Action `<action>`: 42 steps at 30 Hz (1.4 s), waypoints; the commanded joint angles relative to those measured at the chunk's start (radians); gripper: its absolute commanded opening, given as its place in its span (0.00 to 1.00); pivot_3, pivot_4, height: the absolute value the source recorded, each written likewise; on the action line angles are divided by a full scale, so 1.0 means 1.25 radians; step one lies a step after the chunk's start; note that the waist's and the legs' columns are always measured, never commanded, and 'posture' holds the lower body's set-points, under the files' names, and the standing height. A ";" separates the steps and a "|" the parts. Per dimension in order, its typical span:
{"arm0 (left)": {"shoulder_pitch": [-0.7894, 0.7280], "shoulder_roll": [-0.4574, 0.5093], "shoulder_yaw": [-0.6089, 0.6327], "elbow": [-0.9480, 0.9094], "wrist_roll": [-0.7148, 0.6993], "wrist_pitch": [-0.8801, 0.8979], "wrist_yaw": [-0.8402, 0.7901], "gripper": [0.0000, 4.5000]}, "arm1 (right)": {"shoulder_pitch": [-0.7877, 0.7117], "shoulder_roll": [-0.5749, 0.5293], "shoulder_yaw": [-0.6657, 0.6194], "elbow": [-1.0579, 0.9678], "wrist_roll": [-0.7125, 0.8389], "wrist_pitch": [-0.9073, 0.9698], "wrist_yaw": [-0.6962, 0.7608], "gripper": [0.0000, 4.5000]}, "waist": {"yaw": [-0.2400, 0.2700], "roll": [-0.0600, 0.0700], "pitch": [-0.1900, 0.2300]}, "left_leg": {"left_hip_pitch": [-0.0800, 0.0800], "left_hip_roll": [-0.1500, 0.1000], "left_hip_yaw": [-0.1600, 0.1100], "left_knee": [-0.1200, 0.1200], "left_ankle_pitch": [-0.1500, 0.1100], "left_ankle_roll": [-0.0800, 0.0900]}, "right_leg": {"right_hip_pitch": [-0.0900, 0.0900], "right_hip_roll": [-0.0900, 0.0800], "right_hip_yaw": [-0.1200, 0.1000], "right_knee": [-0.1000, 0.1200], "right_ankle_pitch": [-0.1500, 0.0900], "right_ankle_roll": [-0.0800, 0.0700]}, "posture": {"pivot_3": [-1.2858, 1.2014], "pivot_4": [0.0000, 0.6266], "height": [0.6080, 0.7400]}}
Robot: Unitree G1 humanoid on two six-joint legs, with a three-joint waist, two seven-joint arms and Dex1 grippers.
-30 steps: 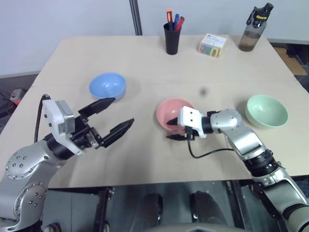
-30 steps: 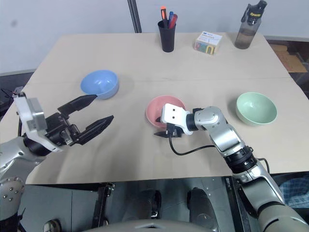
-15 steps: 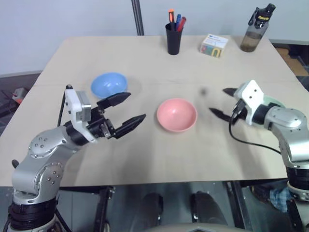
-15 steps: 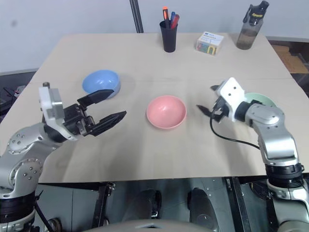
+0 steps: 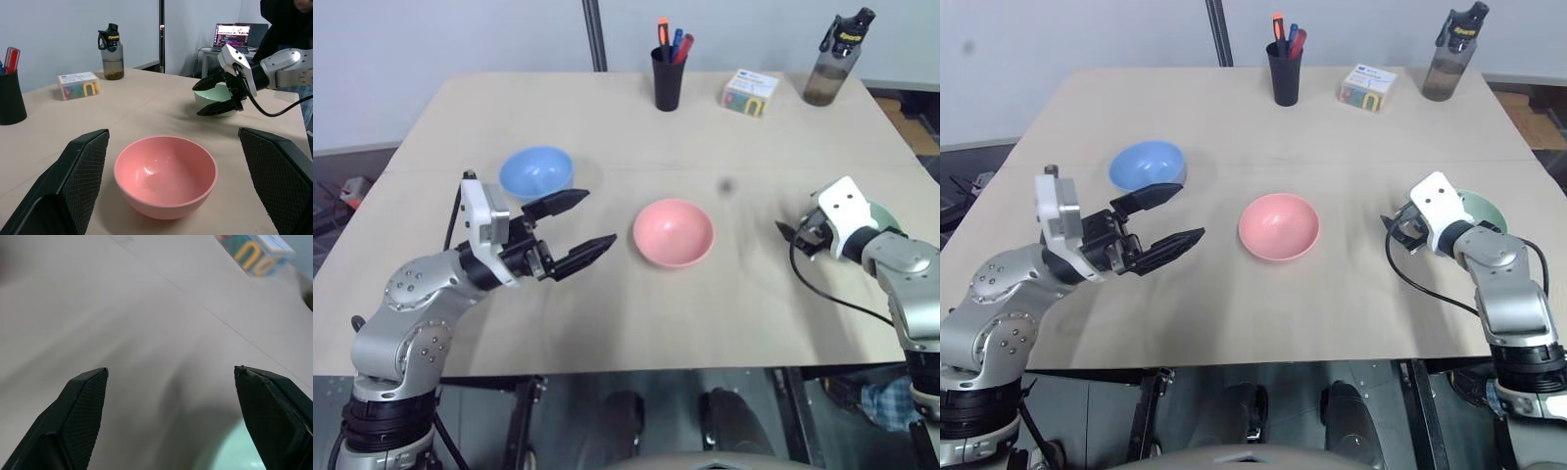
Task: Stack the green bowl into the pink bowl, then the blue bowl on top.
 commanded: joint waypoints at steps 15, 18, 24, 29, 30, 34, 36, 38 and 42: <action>-0.010 0.000 0.012 -0.006 -0.003 -0.017 -0.011 1.00 | 0.014 -0.023 -0.032 -0.025 0.005 0.139 -0.047 0.36 | 0.000 0.000 0.000 | 0.000 0.000 0.000 0.000 0.000 0.000 | 0.000 0.000 0.000 0.000 0.000 0.000 | 0.52 0.24 1.00; -0.005 -0.001 0.014 -0.011 -0.005 -0.017 -0.010 1.00 | 0.007 -0.027 -0.027 -0.018 0.002 0.135 -0.047 0.12 | 0.000 0.000 0.000 | 0.000 0.000 0.000 0.000 0.000 0.000 | 0.000 0.000 0.000 0.000 0.000 0.000 | 0.52 0.24 1.00; 0.018 0.012 0.033 -0.021 -0.044 -0.006 -0.049 1.00 | -0.011 -0.034 -0.013 -0.026 0.015 0.094 -0.023 0.01 | -0.001 0.000 0.000 | 0.000 0.000 0.000 0.000 0.000 0.000 | 0.000 0.000 0.000 0.000 0.000 0.000 | 0.52 0.24 1.00; 0.038 0.049 0.057 -0.032 -0.133 0.044 -0.113 1.00 | -0.056 0.006 0.027 -0.107 0.132 0.018 0.104 0.01 | -0.004 0.000 0.000 | 0.000 0.001 0.000 0.000 -0.001 0.002 | 0.000 0.001 0.000 0.000 0.000 0.000 | 0.52 0.24 1.00; 0.045 0.060 0.061 -0.035 -0.146 0.055 -0.129 1.00 | -0.067 0.019 0.041 -0.126 0.162 0.013 0.131 0.01 | -0.005 0.000 0.000 | 0.000 0.001 0.000 0.000 -0.001 0.002 | 0.000 0.001 0.000 0.000 0.000 0.000 | 0.52 0.24 1.00; 0.065 0.099 0.073 -0.041 -0.173 0.080 -0.171 1.00 | -0.107 0.058 0.099 -0.165 0.226 0.016 0.188 0.01 | -0.002 0.000 0.000 | 0.000 0.002 0.000 0.000 -0.002 0.003 | 0.000 0.001 0.000 0.000 0.000 0.000 | 0.52 0.24 1.00; 0.072 0.115 0.076 -0.043 -0.169 0.083 -0.186 1.00 | -0.126 0.073 0.129 -0.171 0.243 0.019 0.203 0.01 | 0.001 0.000 0.000 | 0.000 0.001 -0.001 0.000 -0.002 0.003 | 0.001 0.001 -0.001 -0.001 0.000 0.000 | 0.52 0.24 1.00; 0.084 0.126 0.087 -0.043 -0.162 0.082 -0.190 1.00 | -0.145 0.087 0.163 -0.168 0.254 0.008 0.226 0.01 | 0.001 0.000 0.000 | 0.000 0.001 -0.002 0.001 -0.002 0.003 | 0.001 0.000 -0.002 -0.001 0.000 0.000 | 0.52 0.24 1.00; 0.107 0.121 0.106 -0.046 -0.135 0.066 -0.170 1.00 | -0.176 0.097 0.232 -0.145 0.264 0.000 0.280 0.01 | -0.001 0.000 0.000 | 0.000 0.001 -0.002 0.000 0.000 0.001 | 0.001 0.000 -0.002 -0.001 0.000 0.000 | 0.52 0.24 1.00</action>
